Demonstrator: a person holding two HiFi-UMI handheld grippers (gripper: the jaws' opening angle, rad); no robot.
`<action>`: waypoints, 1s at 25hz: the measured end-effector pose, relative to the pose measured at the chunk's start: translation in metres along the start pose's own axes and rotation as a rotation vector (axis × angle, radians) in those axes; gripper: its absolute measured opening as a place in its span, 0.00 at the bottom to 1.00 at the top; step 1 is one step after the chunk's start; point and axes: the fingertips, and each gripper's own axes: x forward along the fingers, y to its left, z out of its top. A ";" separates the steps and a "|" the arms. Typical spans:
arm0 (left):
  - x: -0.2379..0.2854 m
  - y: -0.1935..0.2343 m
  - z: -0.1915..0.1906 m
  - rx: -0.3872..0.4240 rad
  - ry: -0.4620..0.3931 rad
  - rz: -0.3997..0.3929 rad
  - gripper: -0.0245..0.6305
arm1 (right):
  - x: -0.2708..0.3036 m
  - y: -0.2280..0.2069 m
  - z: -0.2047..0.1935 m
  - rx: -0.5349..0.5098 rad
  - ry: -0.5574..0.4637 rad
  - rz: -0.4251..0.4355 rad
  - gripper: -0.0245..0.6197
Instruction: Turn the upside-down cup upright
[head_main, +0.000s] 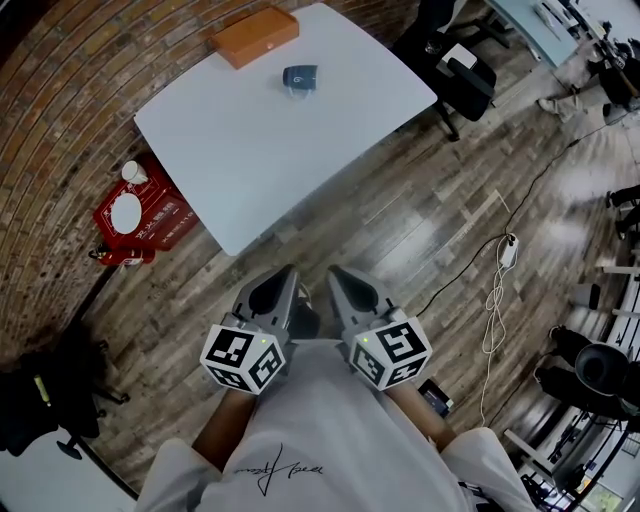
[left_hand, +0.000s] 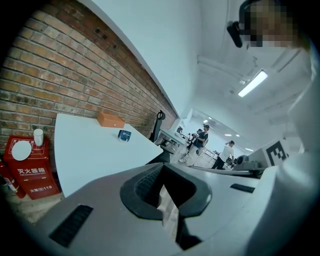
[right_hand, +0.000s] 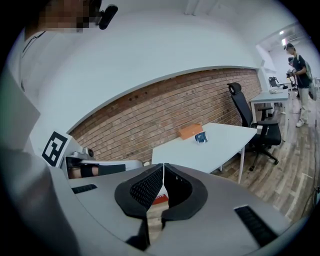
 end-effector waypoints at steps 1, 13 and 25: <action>0.001 0.003 0.002 -0.003 -0.001 -0.004 0.05 | 0.003 0.000 0.001 0.001 -0.003 -0.005 0.07; -0.001 0.024 0.021 -0.021 -0.019 -0.038 0.05 | 0.025 0.013 0.006 0.011 -0.017 -0.004 0.07; -0.002 0.030 0.031 -0.028 -0.041 -0.047 0.05 | 0.035 0.012 0.023 -0.020 -0.036 -0.004 0.07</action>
